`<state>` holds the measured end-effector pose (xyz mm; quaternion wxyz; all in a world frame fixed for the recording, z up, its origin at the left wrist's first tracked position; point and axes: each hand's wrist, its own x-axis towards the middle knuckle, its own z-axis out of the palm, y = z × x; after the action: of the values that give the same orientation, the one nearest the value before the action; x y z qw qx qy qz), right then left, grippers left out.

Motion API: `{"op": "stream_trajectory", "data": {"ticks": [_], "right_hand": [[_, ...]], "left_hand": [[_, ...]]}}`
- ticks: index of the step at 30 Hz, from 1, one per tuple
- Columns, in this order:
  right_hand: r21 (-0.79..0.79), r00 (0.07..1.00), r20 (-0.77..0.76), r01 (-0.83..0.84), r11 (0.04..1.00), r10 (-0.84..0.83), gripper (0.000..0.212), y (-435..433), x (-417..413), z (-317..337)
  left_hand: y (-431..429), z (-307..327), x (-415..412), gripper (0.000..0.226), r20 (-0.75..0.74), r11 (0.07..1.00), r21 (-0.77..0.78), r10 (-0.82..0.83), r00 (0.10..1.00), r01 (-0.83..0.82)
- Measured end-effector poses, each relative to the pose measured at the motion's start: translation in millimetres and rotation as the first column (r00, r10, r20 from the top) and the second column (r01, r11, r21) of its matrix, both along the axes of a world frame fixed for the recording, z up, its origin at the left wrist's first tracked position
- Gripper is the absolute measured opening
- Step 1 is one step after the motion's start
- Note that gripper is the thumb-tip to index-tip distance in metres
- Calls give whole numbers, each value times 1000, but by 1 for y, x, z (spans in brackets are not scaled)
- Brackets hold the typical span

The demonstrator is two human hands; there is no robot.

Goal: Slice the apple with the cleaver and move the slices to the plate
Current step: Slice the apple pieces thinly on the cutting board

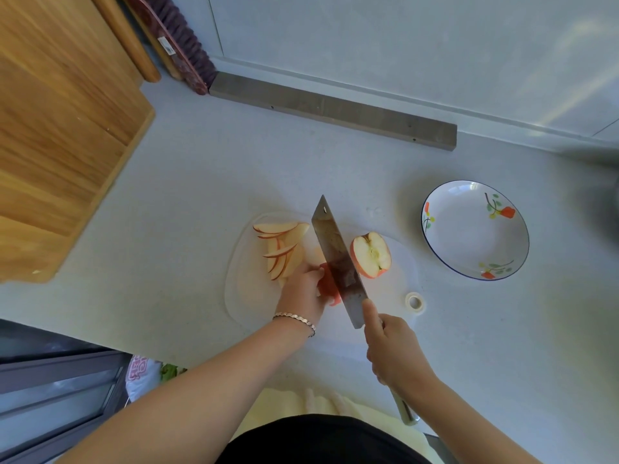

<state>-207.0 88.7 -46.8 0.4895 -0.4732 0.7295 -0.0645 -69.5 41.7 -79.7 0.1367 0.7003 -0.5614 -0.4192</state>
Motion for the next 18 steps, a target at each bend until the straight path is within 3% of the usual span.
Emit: {"op": "stream_trajectory", "data": {"ticks": [5,10,18], "right_hand": [[-34,1000,-28,9,999,-10,52,-1,11,-9],[96,950,186,237,967,-251,52,-7,3,-4],[53,957,204,201,978,-208,51,-6,-1,16]], "left_hand": [[-1,1,1,42,11,999,-23,-25,1000,26],[-2,-3,-1,50,-22,999,-34,22,1000,-23],[-2,-6,-2,54,-16,999,1,46,999,-46]]}}
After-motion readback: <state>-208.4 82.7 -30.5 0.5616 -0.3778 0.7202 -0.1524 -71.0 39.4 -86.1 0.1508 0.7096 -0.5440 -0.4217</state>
